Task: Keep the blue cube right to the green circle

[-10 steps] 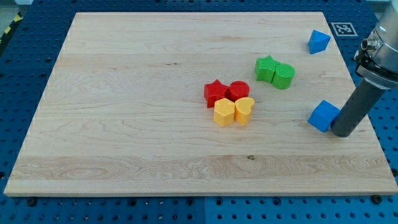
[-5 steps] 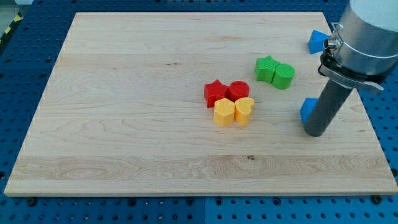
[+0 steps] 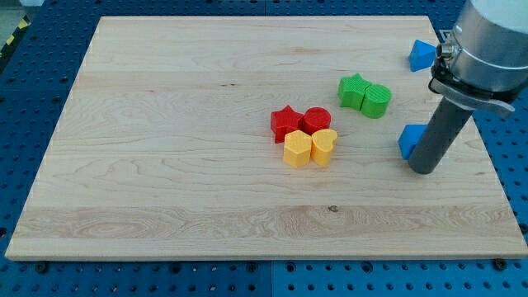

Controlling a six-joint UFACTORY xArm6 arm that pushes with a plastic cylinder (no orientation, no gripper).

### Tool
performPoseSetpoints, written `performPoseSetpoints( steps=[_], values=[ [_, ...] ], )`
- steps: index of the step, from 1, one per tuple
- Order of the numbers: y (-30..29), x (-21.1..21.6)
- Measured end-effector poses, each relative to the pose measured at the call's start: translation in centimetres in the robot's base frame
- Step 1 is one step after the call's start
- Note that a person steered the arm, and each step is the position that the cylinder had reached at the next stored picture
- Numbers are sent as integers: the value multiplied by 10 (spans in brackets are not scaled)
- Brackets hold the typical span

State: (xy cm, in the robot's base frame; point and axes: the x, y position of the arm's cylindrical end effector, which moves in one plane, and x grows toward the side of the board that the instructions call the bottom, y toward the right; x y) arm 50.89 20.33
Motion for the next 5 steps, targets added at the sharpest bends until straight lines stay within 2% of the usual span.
performPoseSetpoints(
  steps=[1, 5],
  values=[
    [4, -1],
    [7, -57]
  ],
)
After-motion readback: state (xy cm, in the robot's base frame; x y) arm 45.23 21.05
